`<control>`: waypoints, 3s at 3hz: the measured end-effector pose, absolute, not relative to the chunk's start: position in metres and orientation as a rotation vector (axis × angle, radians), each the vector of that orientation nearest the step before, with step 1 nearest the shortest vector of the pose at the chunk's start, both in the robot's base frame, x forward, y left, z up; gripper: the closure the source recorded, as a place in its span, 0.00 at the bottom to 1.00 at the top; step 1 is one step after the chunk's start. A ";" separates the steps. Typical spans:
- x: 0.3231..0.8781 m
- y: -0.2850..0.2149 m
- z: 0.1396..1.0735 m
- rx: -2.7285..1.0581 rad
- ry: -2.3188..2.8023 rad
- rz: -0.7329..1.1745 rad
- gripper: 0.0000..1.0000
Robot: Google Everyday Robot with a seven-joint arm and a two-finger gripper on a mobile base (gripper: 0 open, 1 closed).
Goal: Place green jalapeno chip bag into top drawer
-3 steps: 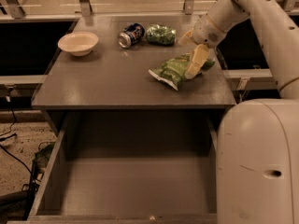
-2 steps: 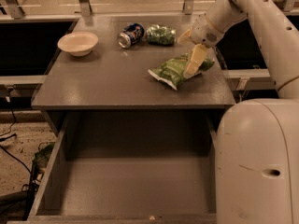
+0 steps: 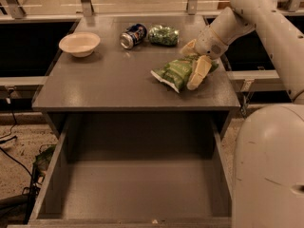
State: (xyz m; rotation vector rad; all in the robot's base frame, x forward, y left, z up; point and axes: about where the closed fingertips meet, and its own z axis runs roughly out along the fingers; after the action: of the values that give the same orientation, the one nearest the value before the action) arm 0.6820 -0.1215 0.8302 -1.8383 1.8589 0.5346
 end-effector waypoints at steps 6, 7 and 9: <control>0.683 -0.121 0.829 -1.837 1.859 0.534 1.00; 0.682 -0.115 0.839 -1.837 1.853 0.517 1.00; 0.627 -0.086 0.911 -1.917 1.731 0.363 1.00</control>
Offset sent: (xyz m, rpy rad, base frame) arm 0.0009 0.0009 -0.0012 0.0005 -0.0004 -0.0008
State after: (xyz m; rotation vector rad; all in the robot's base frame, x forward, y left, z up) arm 0.6273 -0.0865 0.9114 -1.9171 1.7306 0.3631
